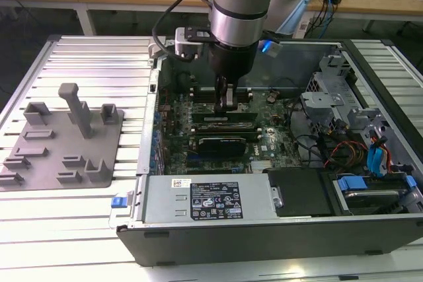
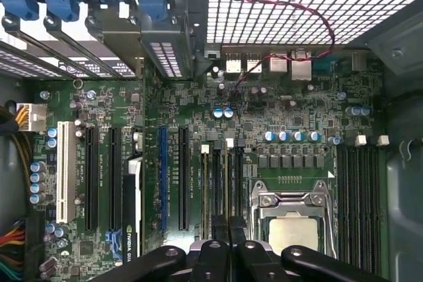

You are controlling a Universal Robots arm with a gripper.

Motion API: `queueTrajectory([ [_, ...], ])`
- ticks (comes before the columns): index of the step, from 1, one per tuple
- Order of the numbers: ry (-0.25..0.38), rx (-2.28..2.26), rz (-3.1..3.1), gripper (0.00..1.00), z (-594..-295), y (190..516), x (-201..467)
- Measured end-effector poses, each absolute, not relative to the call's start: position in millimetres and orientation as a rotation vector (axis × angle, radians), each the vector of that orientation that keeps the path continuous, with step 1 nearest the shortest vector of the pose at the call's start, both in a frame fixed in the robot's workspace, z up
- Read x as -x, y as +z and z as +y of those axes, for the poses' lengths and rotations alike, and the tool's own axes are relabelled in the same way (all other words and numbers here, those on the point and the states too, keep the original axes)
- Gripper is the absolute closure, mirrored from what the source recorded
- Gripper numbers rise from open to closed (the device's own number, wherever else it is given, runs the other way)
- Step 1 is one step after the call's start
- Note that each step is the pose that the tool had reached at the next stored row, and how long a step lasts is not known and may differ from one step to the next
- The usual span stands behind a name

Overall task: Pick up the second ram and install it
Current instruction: 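Insert the second ram into the second slot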

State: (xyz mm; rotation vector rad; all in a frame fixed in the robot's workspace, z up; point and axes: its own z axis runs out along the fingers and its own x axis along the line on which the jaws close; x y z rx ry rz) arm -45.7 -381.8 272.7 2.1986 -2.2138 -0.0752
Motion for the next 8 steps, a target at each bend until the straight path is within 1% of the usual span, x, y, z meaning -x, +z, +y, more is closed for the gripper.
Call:
queueTrajectory([
  [8, -0.075, -2.204, -2.209, 0.91, -381.8, 262.7, 45.7],
])
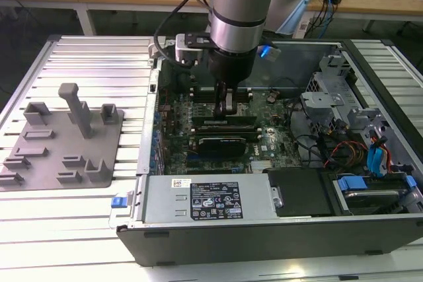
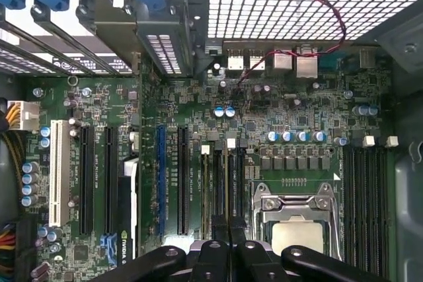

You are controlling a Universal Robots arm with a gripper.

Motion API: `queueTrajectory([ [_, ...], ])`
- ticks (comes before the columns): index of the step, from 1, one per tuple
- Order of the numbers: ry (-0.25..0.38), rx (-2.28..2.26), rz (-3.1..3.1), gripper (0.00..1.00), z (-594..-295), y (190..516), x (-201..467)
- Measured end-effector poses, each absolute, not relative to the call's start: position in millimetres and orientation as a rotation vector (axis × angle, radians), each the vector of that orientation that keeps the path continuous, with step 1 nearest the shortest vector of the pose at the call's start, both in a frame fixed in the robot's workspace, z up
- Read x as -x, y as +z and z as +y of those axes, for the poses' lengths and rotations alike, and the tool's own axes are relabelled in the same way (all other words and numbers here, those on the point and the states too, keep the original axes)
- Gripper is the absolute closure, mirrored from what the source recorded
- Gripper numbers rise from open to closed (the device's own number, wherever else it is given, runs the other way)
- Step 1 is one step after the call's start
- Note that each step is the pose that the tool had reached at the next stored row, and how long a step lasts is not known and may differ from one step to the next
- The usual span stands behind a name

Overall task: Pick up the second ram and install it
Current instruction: 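Insert the second ram into the second slot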

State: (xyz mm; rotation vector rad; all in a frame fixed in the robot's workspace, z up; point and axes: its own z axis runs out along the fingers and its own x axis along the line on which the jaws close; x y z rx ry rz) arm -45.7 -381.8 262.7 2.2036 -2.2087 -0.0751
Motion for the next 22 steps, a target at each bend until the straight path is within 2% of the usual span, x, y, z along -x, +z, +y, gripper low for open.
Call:
queueTrajectory([
  [22, -0.075, -2.204, -2.209, 0.91, -377, 243, 37],
])
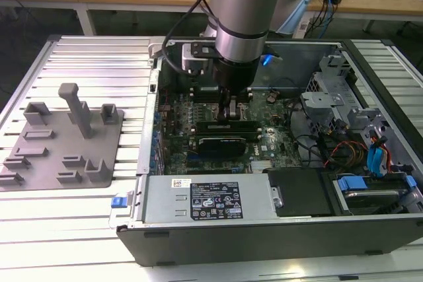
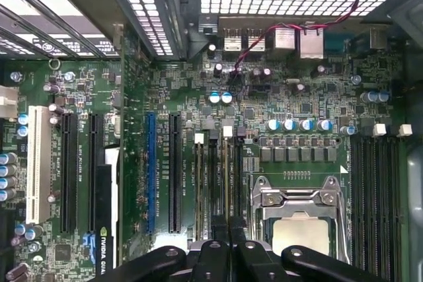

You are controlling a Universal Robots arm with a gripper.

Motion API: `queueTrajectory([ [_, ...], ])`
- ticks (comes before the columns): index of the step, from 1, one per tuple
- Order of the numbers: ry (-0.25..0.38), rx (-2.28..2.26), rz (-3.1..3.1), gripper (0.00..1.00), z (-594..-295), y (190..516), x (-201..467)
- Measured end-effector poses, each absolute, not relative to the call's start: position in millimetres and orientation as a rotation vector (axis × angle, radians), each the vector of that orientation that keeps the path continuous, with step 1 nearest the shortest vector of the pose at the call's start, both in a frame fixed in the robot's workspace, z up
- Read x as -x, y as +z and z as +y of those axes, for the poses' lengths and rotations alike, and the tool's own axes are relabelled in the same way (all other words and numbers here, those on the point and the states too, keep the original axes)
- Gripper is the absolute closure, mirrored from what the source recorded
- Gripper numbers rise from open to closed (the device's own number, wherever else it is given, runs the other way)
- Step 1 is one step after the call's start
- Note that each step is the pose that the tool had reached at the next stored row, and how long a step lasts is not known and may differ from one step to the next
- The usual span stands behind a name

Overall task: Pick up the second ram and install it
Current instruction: 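Insert the second ram into the second slot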

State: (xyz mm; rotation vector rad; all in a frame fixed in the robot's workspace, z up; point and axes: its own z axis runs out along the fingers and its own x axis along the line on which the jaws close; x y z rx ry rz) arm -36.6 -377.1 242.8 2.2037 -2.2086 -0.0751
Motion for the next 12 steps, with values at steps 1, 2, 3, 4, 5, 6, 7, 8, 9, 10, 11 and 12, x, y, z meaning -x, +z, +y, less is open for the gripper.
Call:
queueTrajectory([
  [1, -0.075, -2.203, -2.209, 0.91, -377.0, 241.6, 36.4],
  [2, -0.075, -2.203, -2.209, 0.91, -377.0, 240.9, 36.3],
  [3, -0.075, -2.203, -2.209, 0.91, -377.0, 240.6, 36.2],
  [4, -0.075, -2.203, -2.209, 0.91, -377.0, 240.6, 36.2],
  [5, -0.075, -2.203, -2.209, 0.91, -376.9, 240.4, 36.2],
  [6, -0.075, -2.203, -2.209, 0.91, -376.9, 240.4, 36.2],
  [7, -0.075, -2.203, -2.209, 0.91, -376.7, 240.3, 36.2],
  [8, -0.075, -2.203, -2.209, 0.91, -376.5, 240.3, 36.2],
  [9, -0.075, -2.203, -2.209, 0.91, -376.2, 240.3, 36.2],
  [10, -0.075, -2.203, -2.209, 0.91, -375.6, 240.3, 36.2],
  [11, -0.075, -2.203, -2.209, 0.91, -375.6, 240.3, 36.2],
  [12, -0.075, -2.2, -2.212, 0.91, -375.5, 239.7, 36.2],
])
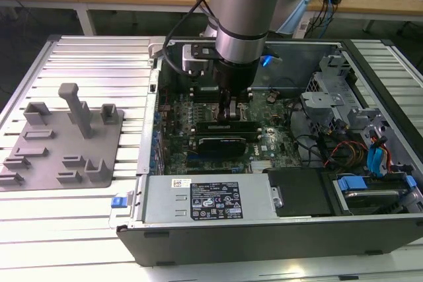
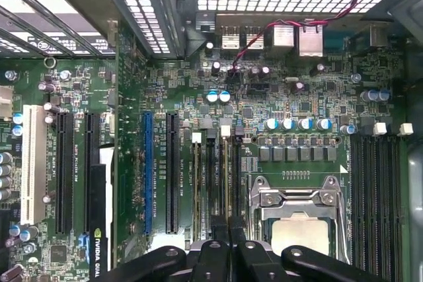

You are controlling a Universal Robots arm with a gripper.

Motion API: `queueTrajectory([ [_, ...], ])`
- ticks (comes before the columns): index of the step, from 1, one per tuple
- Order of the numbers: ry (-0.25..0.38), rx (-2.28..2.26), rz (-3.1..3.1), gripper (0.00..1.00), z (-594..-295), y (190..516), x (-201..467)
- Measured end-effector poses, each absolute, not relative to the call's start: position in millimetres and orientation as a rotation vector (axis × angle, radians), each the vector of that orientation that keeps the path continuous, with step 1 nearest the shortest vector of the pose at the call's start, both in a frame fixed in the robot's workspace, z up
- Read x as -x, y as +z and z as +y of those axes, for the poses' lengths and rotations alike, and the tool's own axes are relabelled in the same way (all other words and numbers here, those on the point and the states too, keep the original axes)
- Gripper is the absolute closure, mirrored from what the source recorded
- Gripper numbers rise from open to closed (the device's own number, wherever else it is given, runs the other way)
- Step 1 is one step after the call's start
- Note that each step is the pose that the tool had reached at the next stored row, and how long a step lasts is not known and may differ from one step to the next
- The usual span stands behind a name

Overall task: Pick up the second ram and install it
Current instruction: 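Insert the second ram into the second slot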

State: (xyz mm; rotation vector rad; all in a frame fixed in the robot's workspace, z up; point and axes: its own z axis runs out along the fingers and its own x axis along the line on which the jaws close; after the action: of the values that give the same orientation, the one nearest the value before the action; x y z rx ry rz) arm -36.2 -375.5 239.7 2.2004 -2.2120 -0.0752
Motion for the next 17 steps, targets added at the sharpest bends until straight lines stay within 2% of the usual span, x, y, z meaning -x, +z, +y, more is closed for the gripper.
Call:
queueTrajectory([
  [17, -0.078, -2.197, -2.217, 0.91, -375.4, 236.8, 35.8],
])
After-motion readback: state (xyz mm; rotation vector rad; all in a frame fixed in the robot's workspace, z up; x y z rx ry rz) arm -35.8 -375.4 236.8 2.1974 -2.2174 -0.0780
